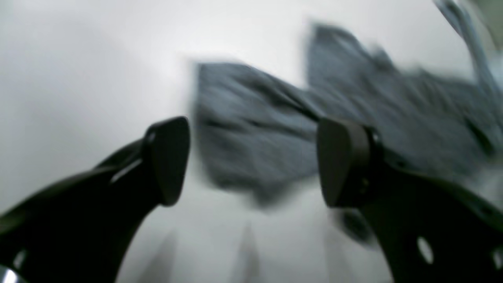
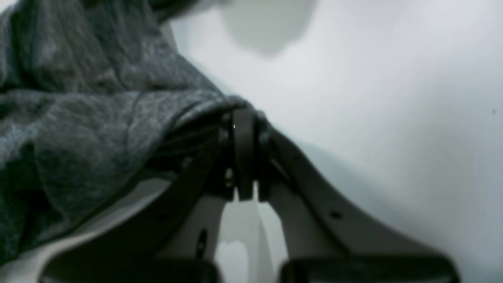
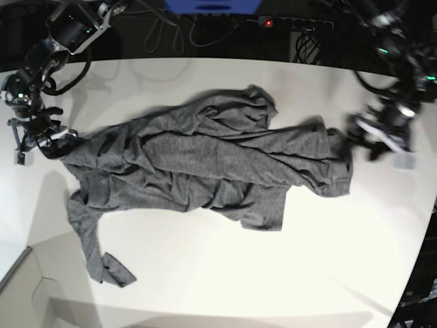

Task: Layout the t-shirt on the table in an organized manner, then fold the t-shirt properly
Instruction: 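Grasp the shirt edge with the left gripper and stretch it taut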

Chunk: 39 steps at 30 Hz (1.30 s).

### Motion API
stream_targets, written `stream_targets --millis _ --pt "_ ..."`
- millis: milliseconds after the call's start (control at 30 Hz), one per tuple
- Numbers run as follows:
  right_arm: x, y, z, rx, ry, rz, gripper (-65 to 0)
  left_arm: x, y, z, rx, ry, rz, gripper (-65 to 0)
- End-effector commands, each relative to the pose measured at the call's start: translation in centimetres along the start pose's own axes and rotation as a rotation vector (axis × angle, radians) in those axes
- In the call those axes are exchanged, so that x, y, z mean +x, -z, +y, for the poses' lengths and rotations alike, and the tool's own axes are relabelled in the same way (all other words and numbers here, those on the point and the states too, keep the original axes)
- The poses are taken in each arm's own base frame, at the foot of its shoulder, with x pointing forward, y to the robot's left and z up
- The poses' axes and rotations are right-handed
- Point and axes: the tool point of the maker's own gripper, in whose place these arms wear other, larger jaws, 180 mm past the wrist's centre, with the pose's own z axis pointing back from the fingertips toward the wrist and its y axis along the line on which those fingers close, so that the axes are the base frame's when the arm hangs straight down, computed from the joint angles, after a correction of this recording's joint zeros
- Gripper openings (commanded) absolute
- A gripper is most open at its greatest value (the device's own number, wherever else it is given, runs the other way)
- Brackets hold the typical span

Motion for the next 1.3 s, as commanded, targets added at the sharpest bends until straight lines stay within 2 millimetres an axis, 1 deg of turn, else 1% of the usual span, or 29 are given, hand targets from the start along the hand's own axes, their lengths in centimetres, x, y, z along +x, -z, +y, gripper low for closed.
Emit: stream_targets --millis 0,67,100,167,233,300,367,433,533,600,667,700,733,767,833,867,900,933,967,1000,1033,1067,1100,1200,1267 --pt "2.1 -0.2 -0.5 -0.01 -0.006 -0.066 -65.0 0.5 0.2 -1.7 -0.046 0.013 -0.033 -15.0" --pt "1.9 -0.1 0.0 -0.003 0.003 -0.064 -65.0 -1.6 1.4 -4.2 -0.103 0.0 0.011 -13.8" --pt "1.9 -0.1 0.1 -0.002 0.004 -0.063 -65.0 -2.4 1.9 -5.2 -0.119 0.001 0.027 -13.6" --pt "1.8 -0.1 0.3 0.003 0.007 -0.062 -65.0 -4.4 2.9 -6.9 -0.154 -0.001 0.073 -13.5" --pt "1.7 0.0 0.4 0.004 0.009 -0.062 -65.0 -6.5 3.5 -8.7 -0.19 0.015 0.129 -13.5" --pt "1.7 0.0 0.4 0.005 0.01 -0.061 -65.0 -7.5 3.7 -9.8 -0.211 0.035 0.164 -13.5" --pt "1.7 0.0 0.4 0.005 0.01 -0.061 -65.0 -8.6 3.7 -10.4 -0.22 0.054 0.198 -13.5" --pt "1.7 0.0 0.4 0.005 0.01 -0.061 -65.0 -9.2 3.8 -10.7 -0.222 0.071 0.22 -13.5" --pt "1.7 0.0 0.4 0.005 0.01 -0.061 -65.0 -11.5 4.3 -11.6 -0.253 0.101 0.297 -13.6" --pt "1.7 0.0 0.4 0.005 0.01 -0.061 -65.0 -13.1 4.6 -11.7 -0.266 0.109 0.351 -13.8" --pt "1.7 0.0 0.4 0.005 0.01 -0.061 -65.0 -13.8 4.7 -12.0 -0.275 0.109 0.372 -15.1" --pt "1.7 0.0 0.4 0.005 0.01 -0.061 -65.0 -14.1 4.7 -12.0 -0.277 0.105 0.38 -18.1" --pt "1.7 0.0 0.4 0.005 0.01 -0.061 -65.0 -14.2 4.7 -12.0 -0.276 0.104 0.383 -23.0" --pt "1.7 0.0 0.4 0.005 0.01 -0.061 -65.0 -14.4 4.7 -11.9 -0.274 0.1 0.386 -28.8" --pt "1.8 0.0 0.4 0.004 0.009 -0.062 -65.0 -14.6 4.7 -11.5 -0.268 0.089 0.39 -43.9" --pt "1.8 0.0 0.4 0.004 0.009 -0.064 -65.0 -14.4 4.6 -11.1 -0.261 0.102 0.39 -52.4" --pt "1.8 0.0 0.4 0.004 0.009 -0.064 -65.0 -14.1 4.4 -10.5 -0.253 0.119 0.391 -62.6" --pt "1.9 0.0 0.3 0.004 0.008 -0.064 -65.0 -14.0 4.1 -10.0 -0.245 0.14 0.398 -65.0" --pt "2.0 0.0 0.3 0.003 0.007 -0.066 -65.0 -13.2 3.8 -9.5 -0.238 0.164 0.386 -65.0" --pt "2.1 0.0 0.2 0.002 0.006 -0.068 -65.0 -12.4 3.4 -8.9 -0.228 0.185 0.368 -63.1" --pt "2.1 0.0 0.2 0.002 0.006 -0.068 -65.0 -10.9 2.8 -7.8 -0.203 0.211 0.339 -63.6" --pt "2.1 0.0 0.2 0.002 0.006 -0.068 -65.0 -9.4 2.2 -6.6 -0.175 0.224 0.309 -65.0" --pt "2.3 0.0 0.2 0.001 0.005 -0.071 -65.0 -8.0 1.5 -5.4 -0.147 0.229 0.275 -65.0" --pt "2.4 0.0 0.2 0.001 0.004 -0.073 -65.0 -3.8 -1.1 -0.9 -0.038 0.218 0.171 -64.9" --pt "2.4 0.0 0.2 0.001 0.004 -0.073 -65.0 -2.0 -2.5 1.5 0.022 0.217 0.133 -64.9"
